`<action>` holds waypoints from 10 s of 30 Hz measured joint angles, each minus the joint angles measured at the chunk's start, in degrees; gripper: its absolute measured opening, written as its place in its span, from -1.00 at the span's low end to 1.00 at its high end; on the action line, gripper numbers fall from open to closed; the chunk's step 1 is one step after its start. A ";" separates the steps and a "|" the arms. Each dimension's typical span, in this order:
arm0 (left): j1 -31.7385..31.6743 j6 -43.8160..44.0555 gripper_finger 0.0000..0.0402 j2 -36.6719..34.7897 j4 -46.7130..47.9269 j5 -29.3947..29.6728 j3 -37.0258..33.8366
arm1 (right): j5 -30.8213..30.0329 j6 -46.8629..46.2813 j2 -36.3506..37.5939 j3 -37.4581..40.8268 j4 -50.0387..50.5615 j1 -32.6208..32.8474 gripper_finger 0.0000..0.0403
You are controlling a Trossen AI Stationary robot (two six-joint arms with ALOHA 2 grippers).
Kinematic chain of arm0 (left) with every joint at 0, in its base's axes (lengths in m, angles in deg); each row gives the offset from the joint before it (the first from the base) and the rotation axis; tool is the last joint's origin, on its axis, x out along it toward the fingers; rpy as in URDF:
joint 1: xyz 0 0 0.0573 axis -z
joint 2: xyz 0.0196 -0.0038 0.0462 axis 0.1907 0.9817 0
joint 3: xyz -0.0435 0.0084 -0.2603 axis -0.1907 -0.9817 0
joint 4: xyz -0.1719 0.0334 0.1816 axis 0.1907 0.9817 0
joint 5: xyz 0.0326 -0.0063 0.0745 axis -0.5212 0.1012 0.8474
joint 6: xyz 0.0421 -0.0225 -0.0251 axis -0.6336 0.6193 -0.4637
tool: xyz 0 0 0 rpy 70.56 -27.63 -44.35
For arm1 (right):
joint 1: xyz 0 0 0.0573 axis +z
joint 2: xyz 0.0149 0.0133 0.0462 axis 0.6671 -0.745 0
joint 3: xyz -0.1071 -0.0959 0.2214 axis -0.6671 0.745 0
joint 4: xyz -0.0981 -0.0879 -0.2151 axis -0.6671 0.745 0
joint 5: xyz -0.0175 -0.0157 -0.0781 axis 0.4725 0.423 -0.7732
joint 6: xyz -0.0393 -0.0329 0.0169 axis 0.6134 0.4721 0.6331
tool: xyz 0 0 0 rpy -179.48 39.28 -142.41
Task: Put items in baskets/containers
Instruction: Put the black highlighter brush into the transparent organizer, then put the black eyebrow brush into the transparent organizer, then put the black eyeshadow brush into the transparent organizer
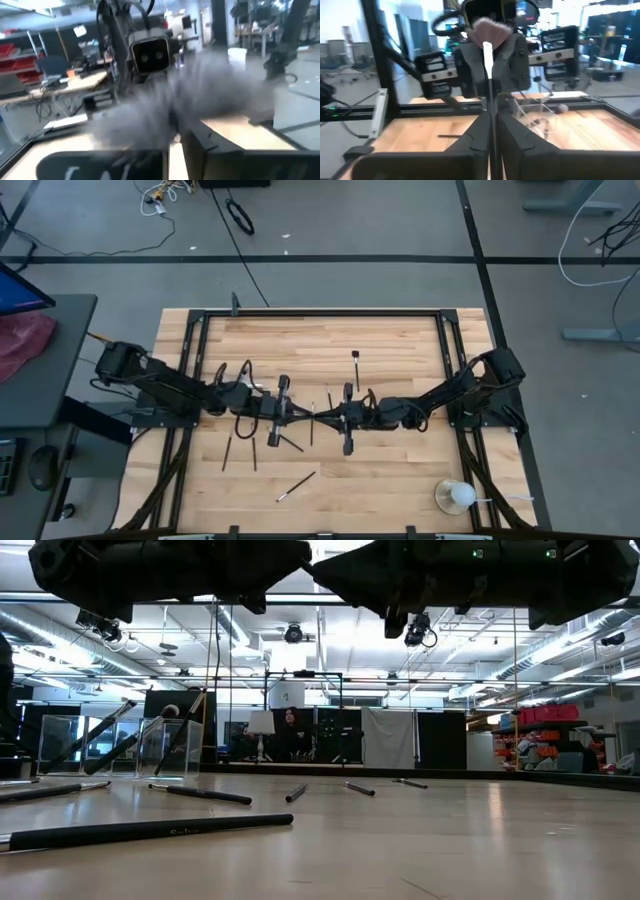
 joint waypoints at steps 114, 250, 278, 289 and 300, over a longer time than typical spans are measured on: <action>-9.93 23.55 -0.93 -14.56 86.60 32.21 13.81 | -11.97 -10.50 0.04 0.16 13.52 -2.91 -0.19; 4.38 40.34 -0.88 -26.67 115.15 33.78 20.51 | -0.43 -0.90 -1.18 0.14 -0.40 -2.34 -0.29; -11.07 47.03 -0.72 -26.58 108.74 29.80 8.28 | -0.41 -1.47 -1.18 0.16 -0.47 -2.34 -0.33; -16.30 40.52 -0.21 -26.59 110.26 29.54 11.24 | -0.41 -2.90 -1.18 0.16 1.15 -2.53 -0.33; -10.57 32.71 -0.10 -26.56 101.02 29.80 16.83 | -4.96 -26.47 -1.22 -1.26 31.30 -5.55 -0.22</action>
